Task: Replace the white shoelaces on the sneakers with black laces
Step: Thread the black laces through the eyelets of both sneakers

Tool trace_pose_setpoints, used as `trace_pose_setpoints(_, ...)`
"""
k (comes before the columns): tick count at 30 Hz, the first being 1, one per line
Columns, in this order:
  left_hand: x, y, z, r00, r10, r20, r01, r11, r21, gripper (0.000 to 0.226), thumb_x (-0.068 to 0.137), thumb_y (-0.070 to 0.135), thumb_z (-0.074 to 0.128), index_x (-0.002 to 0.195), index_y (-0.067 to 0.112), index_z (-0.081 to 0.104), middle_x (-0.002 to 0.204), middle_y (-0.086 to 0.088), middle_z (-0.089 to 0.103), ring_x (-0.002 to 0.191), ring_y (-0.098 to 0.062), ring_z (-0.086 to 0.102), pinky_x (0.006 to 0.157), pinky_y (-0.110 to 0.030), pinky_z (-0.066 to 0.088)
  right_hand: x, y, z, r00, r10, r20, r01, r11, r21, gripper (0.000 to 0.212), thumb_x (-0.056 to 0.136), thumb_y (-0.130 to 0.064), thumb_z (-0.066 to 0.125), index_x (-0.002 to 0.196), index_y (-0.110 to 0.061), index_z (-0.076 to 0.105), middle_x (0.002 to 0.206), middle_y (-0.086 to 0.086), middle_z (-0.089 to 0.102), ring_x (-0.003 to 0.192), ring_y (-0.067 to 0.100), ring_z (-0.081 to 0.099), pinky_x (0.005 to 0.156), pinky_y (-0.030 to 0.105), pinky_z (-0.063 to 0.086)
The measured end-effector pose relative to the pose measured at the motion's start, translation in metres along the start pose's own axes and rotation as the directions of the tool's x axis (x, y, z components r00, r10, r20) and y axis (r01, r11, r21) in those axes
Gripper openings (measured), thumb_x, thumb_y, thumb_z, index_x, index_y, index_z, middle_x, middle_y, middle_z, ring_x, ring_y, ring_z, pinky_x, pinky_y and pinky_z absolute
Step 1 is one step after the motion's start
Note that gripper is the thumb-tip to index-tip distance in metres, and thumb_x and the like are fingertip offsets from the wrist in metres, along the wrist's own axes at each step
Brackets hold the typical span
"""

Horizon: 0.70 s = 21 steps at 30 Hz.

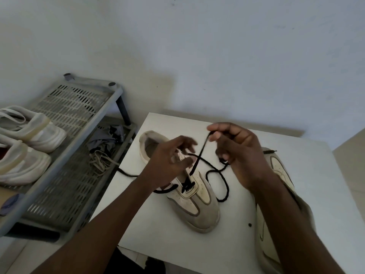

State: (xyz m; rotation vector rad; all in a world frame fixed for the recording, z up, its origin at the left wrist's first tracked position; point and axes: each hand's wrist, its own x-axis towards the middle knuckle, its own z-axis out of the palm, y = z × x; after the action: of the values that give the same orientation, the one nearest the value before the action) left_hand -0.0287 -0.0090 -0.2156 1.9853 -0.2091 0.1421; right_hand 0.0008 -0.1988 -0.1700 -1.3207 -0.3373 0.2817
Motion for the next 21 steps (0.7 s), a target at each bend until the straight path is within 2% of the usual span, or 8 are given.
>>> trace_pose_setpoints(2,-0.002,0.008,0.007,0.997,0.021,0.08,-0.011,0.992,-0.128,0.04,0.08,0.018,0.071,0.118,0.021,0.058,0.095,0.003,0.068,0.09,-0.018,0.066,0.082,-0.033,0.054,-0.004,-0.002,0.013,0.993,0.033,0.115,-0.019,0.993,-0.12,0.017,0.084,-0.01,0.068,0.099,-0.018,0.073,0.087,0.011,0.071,0.049,0.008,0.042,0.047,0.017,0.035)
trace_pose_setpoints(5,0.0,0.01,0.008,0.996,-0.077,0.037,0.083,0.976,-0.203,0.02,0.08,0.01,0.06,0.095,0.021,0.069,0.069,-0.007,0.066,0.061,-0.018,0.063,0.057,-0.031,0.053,-0.004,0.001,0.018,0.985,0.041,0.167,0.003,0.967,-0.255,0.02,0.084,-0.005,0.069,0.102,-0.014,0.071,0.084,0.007,0.071,0.051,0.007,0.046,0.047,0.016,0.036)
trace_pose_setpoints(9,0.006,0.003,-0.011,0.951,-0.234,-0.205,0.123,0.888,-0.443,0.036,0.09,-0.008,0.043,0.077,0.017,0.067,0.064,-0.005,0.058,0.045,-0.006,0.036,0.041,-0.018,0.028,0.001,-0.002,-0.017,0.999,0.0,-0.041,-0.008,0.98,-0.197,0.017,0.082,-0.012,0.07,0.097,-0.021,0.073,0.07,-0.003,0.063,0.047,0.005,0.034,0.045,0.016,0.027)
trace_pose_setpoints(12,0.009,-0.006,-0.025,0.824,-0.41,-0.39,0.141,0.816,-0.561,0.032,0.094,-0.003,0.04,0.08,0.013,0.065,0.049,0.004,0.042,0.046,-0.006,0.032,0.042,-0.018,0.024,0.005,0.0,-0.041,0.97,-0.03,-0.24,0.029,1.0,-0.011,0.017,0.089,-0.005,0.06,0.092,-0.018,0.071,0.071,-0.004,0.059,0.044,0.007,0.025,0.044,0.02,0.019)
trace_pose_setpoints(15,0.013,-0.014,-0.03,0.648,-0.578,-0.496,0.208,0.761,-0.615,0.026,0.092,-0.003,0.041,0.087,0.012,0.062,0.053,0.003,0.044,0.046,-0.005,0.037,0.042,-0.015,0.029,0.007,0.004,-0.048,0.9,0.002,-0.435,0.097,0.974,0.206,0.014,0.093,-0.009,0.055,0.087,-0.016,0.065,0.078,-0.008,0.063,0.043,0.006,0.029,0.045,0.019,0.021)
trace_pose_setpoints(18,0.015,-0.028,-0.03,0.596,-0.605,-0.527,0.4,0.794,-0.458,0.023,0.084,-0.001,0.052,0.103,0.013,0.054,0.084,-0.005,0.058,0.065,-0.012,0.05,0.056,-0.021,0.044,0.008,0.006,-0.034,0.91,0.014,-0.415,0.123,0.945,0.302,0.015,0.092,-0.009,0.054,0.097,-0.019,0.064,0.082,-0.008,0.067,0.044,0.005,0.035,0.043,0.016,0.026)
trace_pose_setpoints(20,0.011,-0.028,-0.025,0.699,-0.445,-0.559,0.462,0.878,-0.121,0.044,0.077,-0.002,0.061,0.115,0.015,0.048,0.108,-0.003,0.056,0.094,-0.015,0.055,0.082,-0.034,0.052,0.006,0.006,-0.016,0.96,0.001,-0.281,0.074,0.963,0.259,0.022,0.085,-0.007,0.057,0.103,-0.018,0.064,0.091,-0.006,0.07,0.045,0.005,0.041,0.041,0.014,0.026)
trace_pose_setpoints(21,0.008,-0.024,-0.022,0.774,-0.268,-0.574,0.37,0.927,0.067,0.056,0.073,-0.004,0.063,0.122,0.014,0.046,0.114,0.001,0.052,0.106,-0.012,0.051,0.091,-0.038,0.049,0.005,0.007,-0.006,0.981,0.006,-0.194,0.029,0.984,0.173,0.025,0.085,-0.005,0.058,0.106,-0.016,0.065,0.096,-0.004,0.072,0.047,0.006,0.046,0.04,0.015,0.027)
